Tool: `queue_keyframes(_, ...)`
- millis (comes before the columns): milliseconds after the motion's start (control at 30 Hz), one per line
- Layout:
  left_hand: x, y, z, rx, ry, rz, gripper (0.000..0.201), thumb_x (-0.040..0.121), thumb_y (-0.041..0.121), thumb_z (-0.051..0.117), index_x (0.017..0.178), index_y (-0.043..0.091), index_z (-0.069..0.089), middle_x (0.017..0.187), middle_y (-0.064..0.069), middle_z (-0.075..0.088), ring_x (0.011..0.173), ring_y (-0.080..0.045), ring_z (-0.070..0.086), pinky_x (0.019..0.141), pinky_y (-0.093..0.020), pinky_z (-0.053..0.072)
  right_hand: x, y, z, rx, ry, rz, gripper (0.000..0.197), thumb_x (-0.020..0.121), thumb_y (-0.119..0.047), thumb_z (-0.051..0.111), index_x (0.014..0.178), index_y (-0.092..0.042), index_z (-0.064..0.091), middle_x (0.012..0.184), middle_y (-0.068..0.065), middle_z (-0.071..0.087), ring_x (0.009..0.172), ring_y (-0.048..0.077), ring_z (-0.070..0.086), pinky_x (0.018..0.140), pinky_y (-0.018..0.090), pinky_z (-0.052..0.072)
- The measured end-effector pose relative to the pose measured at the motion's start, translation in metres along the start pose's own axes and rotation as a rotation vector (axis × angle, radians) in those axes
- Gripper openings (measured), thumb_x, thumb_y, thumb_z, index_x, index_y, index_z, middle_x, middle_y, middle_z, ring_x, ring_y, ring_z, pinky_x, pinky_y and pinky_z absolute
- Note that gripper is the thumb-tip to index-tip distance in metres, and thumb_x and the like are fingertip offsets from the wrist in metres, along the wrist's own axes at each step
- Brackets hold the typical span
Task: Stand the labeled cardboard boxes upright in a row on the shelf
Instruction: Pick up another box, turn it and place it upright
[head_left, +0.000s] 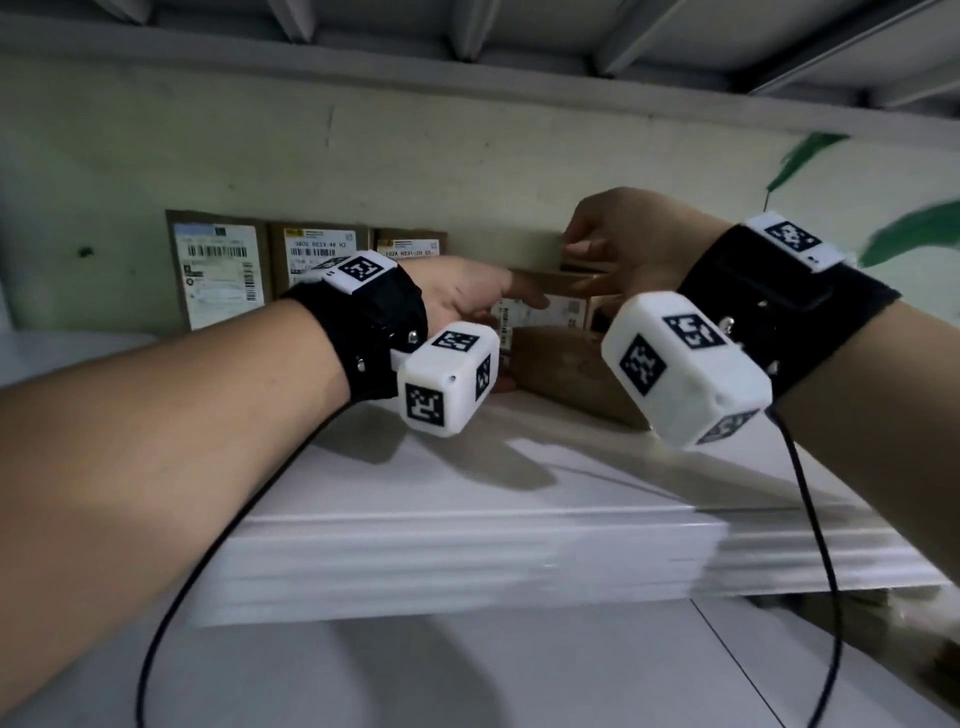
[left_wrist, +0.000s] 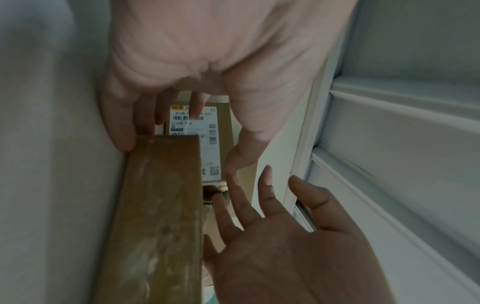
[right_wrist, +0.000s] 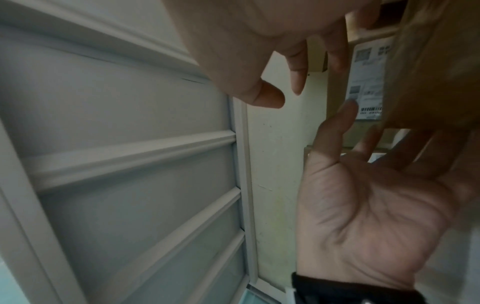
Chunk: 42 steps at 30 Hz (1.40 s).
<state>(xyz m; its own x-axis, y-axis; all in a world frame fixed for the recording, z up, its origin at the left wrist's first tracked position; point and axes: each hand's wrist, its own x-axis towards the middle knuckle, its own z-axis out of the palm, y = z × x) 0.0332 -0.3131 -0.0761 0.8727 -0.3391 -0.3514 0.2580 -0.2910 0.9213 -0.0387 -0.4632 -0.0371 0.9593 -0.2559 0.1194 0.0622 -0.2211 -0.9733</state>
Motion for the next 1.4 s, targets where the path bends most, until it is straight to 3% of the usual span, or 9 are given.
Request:
queue_keyframes(233, -0.022, -0.003, -0.004, 0.134, 0.023, 0.079, 0.035, 0.095, 0.021, 0.075, 0.123, 0.004, 0.061, 0.092, -0.018, 0.074, 0.089, -0.029, 0.071, 0.107, -0.044, 0.053, 0.0, -0.004, 0.014, -0.155, -0.089, 0.002, 0.009, 0.097, -0.015, 0.051, 0.088, -0.013, 0.053, 0.095, 0.001, 0.054, 0.081, 0.019, 0.057, 0.057, 0.023, 0.049)
queue_keyframes(367, -0.034, -0.001, -0.006, 0.078, -0.008, 0.218, 0.021, 0.109, 0.02, 0.057, 0.115, 0.008, 0.072, 0.066, -0.014, 0.073, 0.055, -0.027, 0.071, 0.057, -0.032, 0.061, 0.002, -0.018, 0.022, -0.173, -0.154, -0.071, 0.016, 0.099, -0.014, 0.048, 0.085, -0.013, 0.056, 0.086, 0.002, 0.058, 0.098, 0.026, 0.057, 0.086, 0.043, 0.061)
queue_keyframes(500, -0.03, 0.007, -0.028, -0.109, 0.067, 0.26, 0.026, 0.105, 0.008, 0.054, 0.081, 0.0, 0.062, 0.071, -0.018, 0.069, 0.062, -0.031, 0.07, 0.068, -0.042, 0.063, 0.004, -0.037, 0.039, -0.054, -0.216, -0.093, 0.009, 0.098, -0.016, 0.052, 0.1, -0.011, 0.06, 0.105, 0.006, 0.059, 0.08, 0.021, 0.063, 0.074, 0.033, 0.062)
queue_keyframes(633, -0.035, 0.015, -0.047, -0.185, 0.215, 0.31, 0.027, 0.085, 0.009, 0.071, 0.111, 0.002, 0.073, 0.113, -0.021, 0.079, 0.102, -0.038, 0.078, 0.1, -0.053, 0.058, 0.02, -0.041, 0.039, 0.046, -0.454, 0.114, 0.045, 0.087, -0.03, 0.071, 0.128, -0.026, 0.055, 0.116, 0.004, 0.063, 0.087, 0.027, 0.069, 0.078, 0.042, 0.059)
queue_keyframes(767, -0.031, 0.025, -0.065, -0.18, 0.347, 0.508, 0.011, 0.091, 0.012, 0.071, 0.084, 0.01, 0.063, 0.079, -0.009, 0.065, 0.061, -0.02, 0.063, 0.047, -0.017, 0.053, 0.04, -0.016, 0.035, 0.15, -0.673, 0.176, 0.066, 0.081, -0.045, 0.076, 0.138, -0.02, 0.054, 0.142, 0.019, 0.057, 0.123, 0.037, 0.056, 0.111, 0.057, 0.034)
queue_keyframes(867, -0.027, 0.029, -0.076, -0.327, 0.41, 0.563, 0.012, 0.082, 0.015, 0.073, 0.082, 0.008, 0.064, 0.074, -0.015, 0.059, 0.05, -0.024, 0.059, 0.052, -0.026, 0.053, 0.048, 0.0, 0.035, 0.178, -0.766, 0.169, 0.065, 0.09, -0.046, 0.066, 0.144, -0.014, 0.051, 0.15, 0.018, 0.051, 0.126, 0.037, 0.051, 0.116, 0.06, 0.028)
queue_keyframes(1067, 0.004, 0.032, -0.091, -0.612, 0.304, 0.52, 0.075, 0.045, 0.02, 0.093, 0.116, 0.0, 0.078, 0.12, -0.026, 0.077, 0.104, -0.045, 0.077, 0.088, -0.068, 0.056, 0.042, 0.014, 0.037, 0.383, -0.804, 0.172, 0.032, 0.092, -0.042, 0.066, 0.117, -0.023, 0.064, 0.106, 0.007, 0.073, 0.095, 0.025, 0.072, 0.079, 0.04, 0.06)
queue_keyframes(1300, -0.011, 0.023, -0.076, -0.691, 0.328, 0.63, 0.027, 0.09, 0.013, 0.081, 0.114, 0.006, 0.071, 0.099, -0.017, 0.078, 0.071, -0.028, 0.08, 0.059, -0.041, 0.065, 0.036, 0.022, 0.041, 0.606, -0.773, 0.236, 0.035, 0.09, -0.042, 0.063, 0.108, -0.012, 0.068, 0.1, 0.013, 0.074, 0.086, 0.025, 0.073, 0.066, 0.028, 0.058)
queue_keyframes(1400, -0.004, 0.021, -0.072, -0.729, 0.342, 0.641, 0.043, 0.091, 0.004, 0.077, 0.131, 0.017, 0.066, 0.121, -0.017, 0.072, 0.102, -0.031, 0.076, 0.086, -0.049, 0.065, 0.038, 0.025, 0.035, 0.734, -0.836, 0.265, 0.046, 0.095, -0.043, 0.046, 0.121, -0.008, 0.063, 0.103, 0.018, 0.072, 0.073, 0.02, 0.07, 0.05, 0.017, 0.049)
